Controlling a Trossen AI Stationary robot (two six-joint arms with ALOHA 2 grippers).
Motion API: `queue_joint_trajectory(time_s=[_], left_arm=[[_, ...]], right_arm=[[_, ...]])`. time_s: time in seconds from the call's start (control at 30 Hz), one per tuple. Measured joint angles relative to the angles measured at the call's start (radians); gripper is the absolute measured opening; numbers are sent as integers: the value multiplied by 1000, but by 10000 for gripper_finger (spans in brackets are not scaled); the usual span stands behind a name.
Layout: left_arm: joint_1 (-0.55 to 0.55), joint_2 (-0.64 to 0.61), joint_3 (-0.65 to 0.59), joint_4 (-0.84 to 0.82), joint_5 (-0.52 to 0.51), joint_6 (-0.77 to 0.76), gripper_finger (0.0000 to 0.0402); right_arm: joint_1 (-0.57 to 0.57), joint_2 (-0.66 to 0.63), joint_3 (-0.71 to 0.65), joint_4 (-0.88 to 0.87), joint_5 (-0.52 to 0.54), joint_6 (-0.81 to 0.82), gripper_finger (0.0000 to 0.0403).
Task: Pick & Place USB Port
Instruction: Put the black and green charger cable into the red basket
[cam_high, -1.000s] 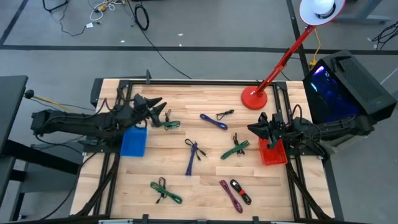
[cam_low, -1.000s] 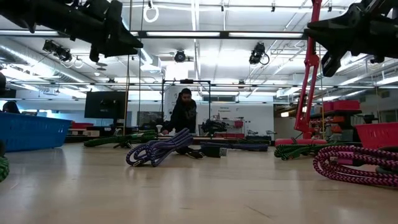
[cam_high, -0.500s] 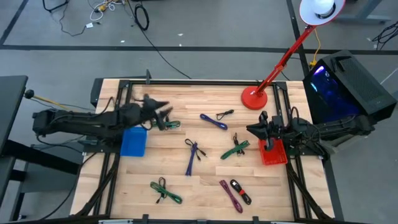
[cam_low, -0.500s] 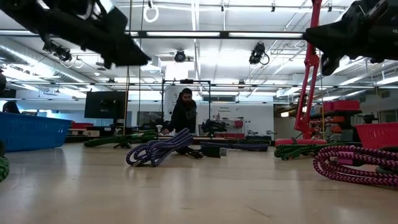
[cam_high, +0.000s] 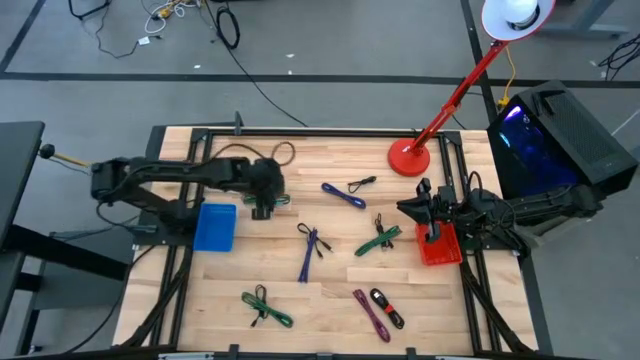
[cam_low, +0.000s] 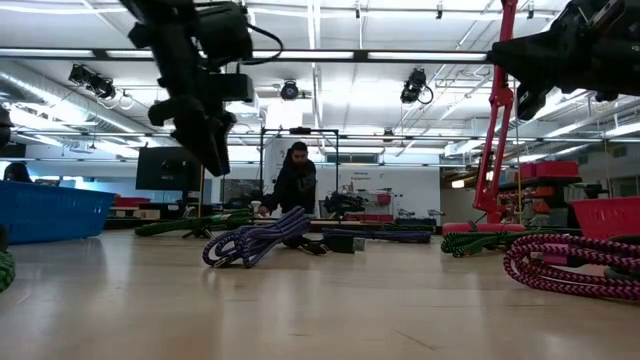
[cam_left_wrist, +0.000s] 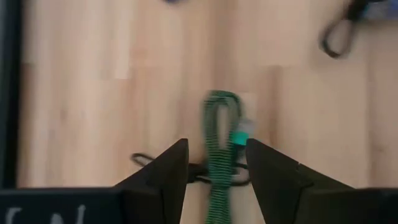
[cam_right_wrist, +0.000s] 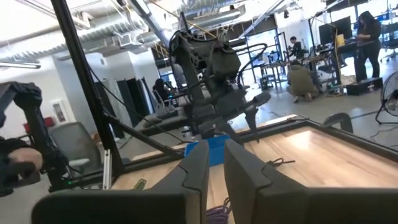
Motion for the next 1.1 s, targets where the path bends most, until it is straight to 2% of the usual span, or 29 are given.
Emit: queue_joint_trajectory(time_s=[0.13,0.3,0.5,0.8,1.1], left_arm=[[-48,83,64,-42,-3,0,167],[-87,163,86,-66,-79,25,167],[-84,227,85,-128,-185,-1,167],[-76,243,84,-121,-129,-28,167],[-76,243,84,-97,-132,-53,167]], right_arm=[[0,0,0,-1,0,0,52],[0,0,0,-12,0,0,52],[0,0,0,-7,0,0,52],[0,0,0,8,0,15,52],[0,0,0,8,0,26,52]])
